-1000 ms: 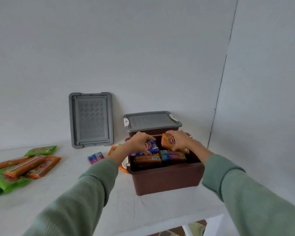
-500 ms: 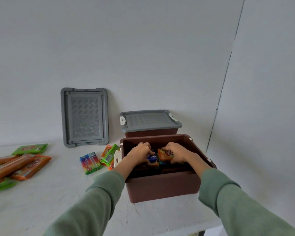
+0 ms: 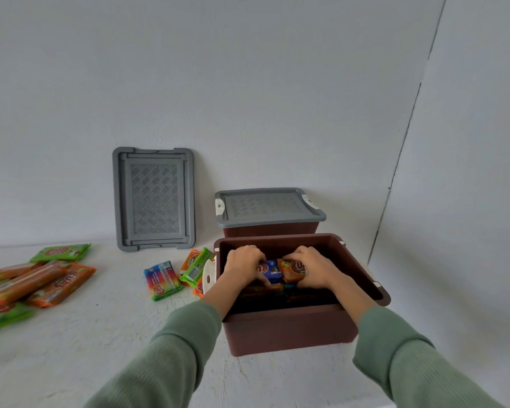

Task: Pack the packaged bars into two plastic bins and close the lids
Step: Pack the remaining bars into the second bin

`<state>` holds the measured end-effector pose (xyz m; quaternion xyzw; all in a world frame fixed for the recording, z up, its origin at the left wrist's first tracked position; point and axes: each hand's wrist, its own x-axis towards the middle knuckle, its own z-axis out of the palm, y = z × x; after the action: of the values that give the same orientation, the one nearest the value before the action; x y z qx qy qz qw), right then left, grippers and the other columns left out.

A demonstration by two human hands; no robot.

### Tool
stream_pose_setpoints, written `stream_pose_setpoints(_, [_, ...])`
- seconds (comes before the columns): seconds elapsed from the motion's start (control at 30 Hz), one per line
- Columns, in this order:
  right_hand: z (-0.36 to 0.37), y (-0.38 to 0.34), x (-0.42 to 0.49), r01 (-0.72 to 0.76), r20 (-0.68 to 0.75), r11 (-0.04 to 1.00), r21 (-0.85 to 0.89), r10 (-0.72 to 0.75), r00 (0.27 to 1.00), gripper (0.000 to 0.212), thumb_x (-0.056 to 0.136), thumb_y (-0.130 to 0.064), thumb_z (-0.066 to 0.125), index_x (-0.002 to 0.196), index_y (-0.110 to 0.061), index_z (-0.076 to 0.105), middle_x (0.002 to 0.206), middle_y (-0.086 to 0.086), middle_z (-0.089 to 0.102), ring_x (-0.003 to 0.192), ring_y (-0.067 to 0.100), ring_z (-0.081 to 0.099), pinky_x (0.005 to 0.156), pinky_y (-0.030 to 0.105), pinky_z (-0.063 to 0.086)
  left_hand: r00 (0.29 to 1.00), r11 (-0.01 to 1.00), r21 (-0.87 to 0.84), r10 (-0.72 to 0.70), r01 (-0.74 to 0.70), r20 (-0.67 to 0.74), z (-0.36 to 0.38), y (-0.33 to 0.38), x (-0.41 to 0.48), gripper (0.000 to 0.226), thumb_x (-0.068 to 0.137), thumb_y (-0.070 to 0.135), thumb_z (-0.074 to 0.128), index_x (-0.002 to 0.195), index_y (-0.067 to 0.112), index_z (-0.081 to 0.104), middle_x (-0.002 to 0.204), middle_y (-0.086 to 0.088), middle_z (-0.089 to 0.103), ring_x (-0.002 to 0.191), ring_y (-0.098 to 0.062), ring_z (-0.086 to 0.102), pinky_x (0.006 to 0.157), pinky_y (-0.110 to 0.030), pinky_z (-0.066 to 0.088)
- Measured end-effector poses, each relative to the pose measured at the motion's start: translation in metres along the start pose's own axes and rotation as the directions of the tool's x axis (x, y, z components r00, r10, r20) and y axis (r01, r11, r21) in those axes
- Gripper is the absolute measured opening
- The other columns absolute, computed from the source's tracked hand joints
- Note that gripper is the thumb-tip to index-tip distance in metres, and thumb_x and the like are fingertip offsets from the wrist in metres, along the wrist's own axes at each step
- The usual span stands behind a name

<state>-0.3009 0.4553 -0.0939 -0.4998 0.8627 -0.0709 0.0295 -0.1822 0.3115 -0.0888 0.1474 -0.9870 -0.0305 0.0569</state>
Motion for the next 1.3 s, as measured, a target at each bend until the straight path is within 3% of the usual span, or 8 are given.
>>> stream_pose_setpoints(0.13, [0.001,0.000,0.000,-0.051,-0.018,0.998,0.022,0.052,0.998,0.066,0.075,-0.028,0.072,0.134,-0.028,0.042,0.128,0.001,0.039,0.120,0.019,0.036,0.091,0.035,0.043,0.994,0.999,0.046,-0.029,0.024,0.104,0.003,-0.004,-0.002,0.077,0.070,0.037,0.077,0.136,0.018,0.043,0.130,-0.007,0.044,0.120,-0.025,0.044,0.101,-0.038,0.042])
stream_pose_setpoints(0.27, [0.004,0.003,-0.002,-0.085,0.008,0.992,0.094,0.084,0.996,0.067,0.075,-0.025,0.072,0.134,-0.031,0.042,0.128,0.003,0.028,0.122,0.021,0.032,0.103,0.038,0.039,0.997,0.999,0.041,0.032,-0.035,0.067,0.006,-0.007,-0.002,0.064,0.082,0.019,0.067,0.139,0.022,0.039,0.132,-0.008,0.040,0.122,-0.025,0.041,0.103,-0.040,0.041])
stream_pose_setpoints(0.67, [0.003,0.002,-0.001,-0.043,0.039,0.999,0.017,0.043,0.998,0.064,0.080,-0.031,0.068,0.136,-0.032,0.038,0.131,0.002,0.034,0.123,0.021,0.034,0.103,0.045,0.039,0.996,0.997,0.051,0.047,-0.051,0.081,0.001,0.002,-0.008,0.067,0.078,0.021,0.071,0.138,0.018,0.041,0.130,-0.008,0.043,0.120,-0.025,0.044,0.101,-0.039,0.042])
stream_pose_setpoints(0.77, [-0.002,-0.002,-0.004,-0.026,-0.009,0.991,0.128,0.028,1.000,0.051,0.085,-0.035,0.061,0.133,-0.032,0.044,0.128,0.001,0.041,0.120,0.018,0.041,0.096,0.036,0.043,0.993,0.996,-0.083,0.047,-0.038,0.108,-0.008,-0.001,-0.013,0.063,0.077,0.027,0.073,0.134,0.016,0.047,0.127,-0.008,0.046,0.118,-0.024,0.045,0.101,-0.036,0.041])
stream_pose_setpoints(0.83, [-0.008,-0.011,-0.002,0.019,-0.102,0.985,0.170,-0.002,0.995,0.042,0.087,-0.032,0.058,0.128,-0.029,0.050,0.123,0.000,0.048,0.116,0.015,0.047,0.090,0.031,0.046,0.999,0.968,-0.248,0.040,-0.030,0.034,-0.023,-0.006,-0.018,0.050,0.081,0.024,0.069,0.127,0.013,0.054,0.125,-0.009,0.051,0.114,-0.022,0.050,0.098,-0.032,0.043])
stream_pose_setpoints(1.0, [-0.028,-0.065,0.025,0.138,-0.290,0.961,0.239,-0.065,0.955,0.032,0.086,-0.031,0.062,0.118,-0.023,0.060,0.109,0.001,0.054,0.108,0.017,0.052,0.088,0.032,0.046,0.964,0.898,-0.438,-0.084,-0.037,-0.253,-0.064,-0.046,-0.041,0.026,0.084,0.004,0.060,0.109,0.003,0.065,0.108,-0.013,0.067,0.096,-0.021,0.064,0.089,-0.032,0.052])
stream_pose_setpoints(1.13, [-0.036,-0.131,0.065,0.240,-0.293,0.941,0.239,-0.166,0.941,0.035,0.085,-0.025,0.063,0.119,-0.019,0.060,0.112,0.007,0.054,0.105,0.020,0.054,0.088,0.033,0.046,0.933,0.898,-0.432,-0.224,0.085,-0.281,-0.075,-0.111,-0.066,0.025,0.085,0.002,0.058,0.109,0.004,0.065,0.110,-0.012,0.065,0.096,-0.022,0.063,0.089,-0.031,0.052])
stream_pose_setpoints(1.3, [-0.012,-0.208,0.114,0.269,-0.178,0.928,0.256,-0.229,0.957,0.038,0.085,-0.025,0.064,0.122,-0.016,0.058,0.114,0.011,0.052,0.103,0.023,0.053,0.089,0.031,0.042,0.887,0.877,-0.378,-0.400,0.297,-0.229,-0.067,-0.208,-0.107,0.029,0.084,0.008,0.063,0.113,0.008,0.063,0.114,-0.012,0.063,0.100,-0.022,0.060,0.086,-0.027,0.048])
